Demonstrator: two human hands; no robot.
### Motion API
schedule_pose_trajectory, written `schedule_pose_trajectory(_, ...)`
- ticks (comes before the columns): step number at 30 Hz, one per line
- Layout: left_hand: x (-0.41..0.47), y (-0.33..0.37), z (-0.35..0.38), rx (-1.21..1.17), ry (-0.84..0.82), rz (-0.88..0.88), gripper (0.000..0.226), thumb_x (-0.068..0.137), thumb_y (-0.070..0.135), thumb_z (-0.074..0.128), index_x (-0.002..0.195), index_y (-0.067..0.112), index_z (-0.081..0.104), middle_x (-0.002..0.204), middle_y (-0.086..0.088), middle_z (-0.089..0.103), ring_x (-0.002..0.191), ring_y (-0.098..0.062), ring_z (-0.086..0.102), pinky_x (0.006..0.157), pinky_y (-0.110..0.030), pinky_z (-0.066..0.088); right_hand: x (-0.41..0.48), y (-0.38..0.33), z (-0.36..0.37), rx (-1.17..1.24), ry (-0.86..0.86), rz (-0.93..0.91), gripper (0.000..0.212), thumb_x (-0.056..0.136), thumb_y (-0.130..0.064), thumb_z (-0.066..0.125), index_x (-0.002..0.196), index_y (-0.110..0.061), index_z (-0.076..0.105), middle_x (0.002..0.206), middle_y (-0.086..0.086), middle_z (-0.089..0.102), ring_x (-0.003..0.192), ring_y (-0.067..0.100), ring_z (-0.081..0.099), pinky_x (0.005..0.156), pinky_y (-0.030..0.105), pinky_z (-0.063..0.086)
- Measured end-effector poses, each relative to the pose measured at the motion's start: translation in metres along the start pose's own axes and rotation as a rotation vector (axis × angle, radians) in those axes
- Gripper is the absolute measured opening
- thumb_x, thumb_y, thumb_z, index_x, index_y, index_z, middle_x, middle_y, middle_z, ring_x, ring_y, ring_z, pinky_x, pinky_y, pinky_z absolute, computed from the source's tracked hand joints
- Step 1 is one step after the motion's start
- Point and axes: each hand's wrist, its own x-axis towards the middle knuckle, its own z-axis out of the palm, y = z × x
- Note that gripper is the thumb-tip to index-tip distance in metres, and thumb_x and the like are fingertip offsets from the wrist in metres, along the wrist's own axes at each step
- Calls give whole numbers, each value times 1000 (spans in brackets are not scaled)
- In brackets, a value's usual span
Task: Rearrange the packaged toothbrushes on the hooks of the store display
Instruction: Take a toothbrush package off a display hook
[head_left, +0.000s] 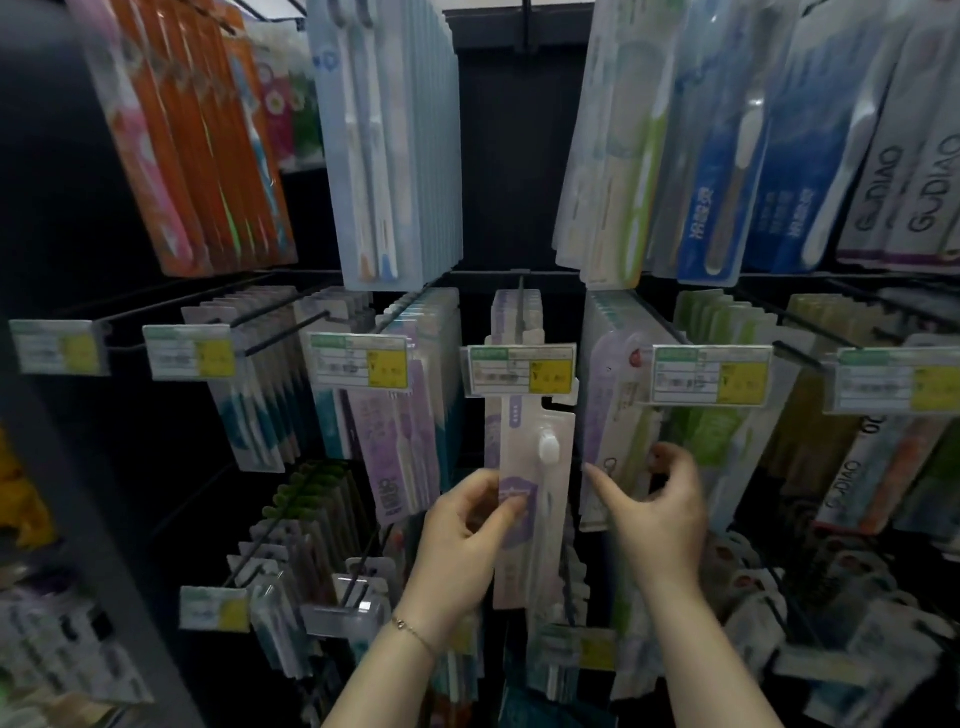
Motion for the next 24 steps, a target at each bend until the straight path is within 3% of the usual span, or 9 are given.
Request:
schedule_pose_trajectory(8, 2, -9, -14, 3, -5, -10, 12, 98, 15, 61, 100, 21, 72, 99, -8, 73, 98, -28, 68, 92, -57, 52, -1, -1, 2, -40, 57, -48, 70, 75, -40, 83, 133, -13, 53, 126, 4, 58, 114, 20, 56, 86, 32, 48)
schedule_pose_trajectory(17, 1, -12, -18, -31, -1, -17, 14, 98, 13, 60, 100, 20, 73, 98, -5, 74, 97, -25, 70, 92, -49, 55, -5, 0, -4, -164, 100, -124, 70, 75, -36, 83, 134, -10, 56, 122, 8, 59, 107, 25, 59, 79, 30, 46)
schedule_pose_trajectory(24, 5, -18, -22, -38, 17, -9, 11, 98, 16, 61, 98, 13, 71, 97, -19, 70, 97, -37, 66, 91, -52, 52, -5, 1, -6, -218, 134, -170, 70, 73, -37, 85, 132, -11, 58, 119, 7, 61, 100, 26, 63, 72, 33, 53)
